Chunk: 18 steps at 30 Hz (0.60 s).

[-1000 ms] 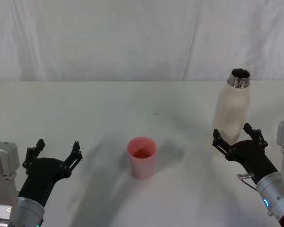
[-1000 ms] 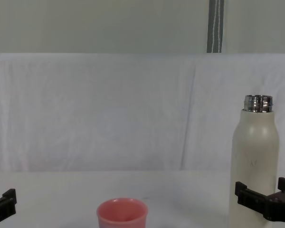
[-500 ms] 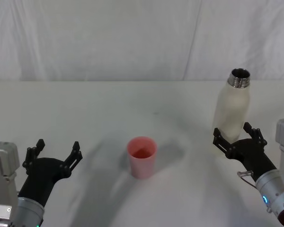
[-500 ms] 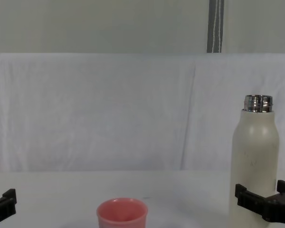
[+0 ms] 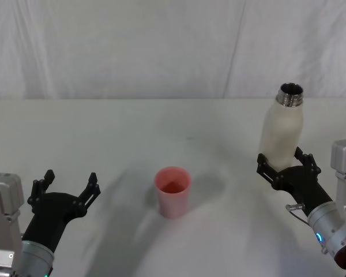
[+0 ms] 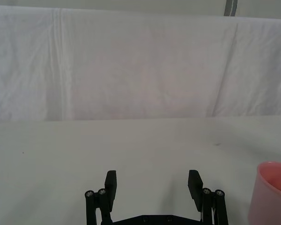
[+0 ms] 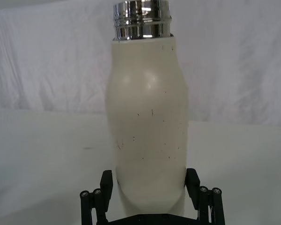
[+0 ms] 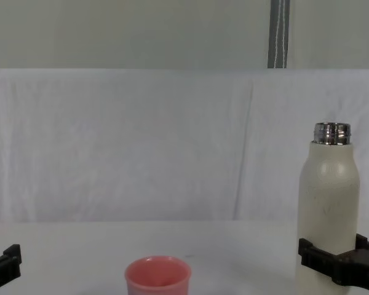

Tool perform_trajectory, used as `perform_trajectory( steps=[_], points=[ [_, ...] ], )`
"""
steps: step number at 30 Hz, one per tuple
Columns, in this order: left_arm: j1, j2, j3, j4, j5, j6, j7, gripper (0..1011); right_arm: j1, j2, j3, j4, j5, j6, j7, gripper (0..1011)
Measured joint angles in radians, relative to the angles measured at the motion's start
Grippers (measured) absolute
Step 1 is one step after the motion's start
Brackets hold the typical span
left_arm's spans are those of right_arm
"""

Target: Grasp the thermos with one hand and pour water into the cup lid.

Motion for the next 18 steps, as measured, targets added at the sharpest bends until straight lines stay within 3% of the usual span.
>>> perform_trajectory(
  steps=[18],
  points=[
    [0.000, 0.000, 0.000, 0.000, 0.000, 0.000, 0.000, 1001, 0.062, 0.001, -0.011, 0.088, 0.002, -0.002, 0.011, 1002]
  ],
)
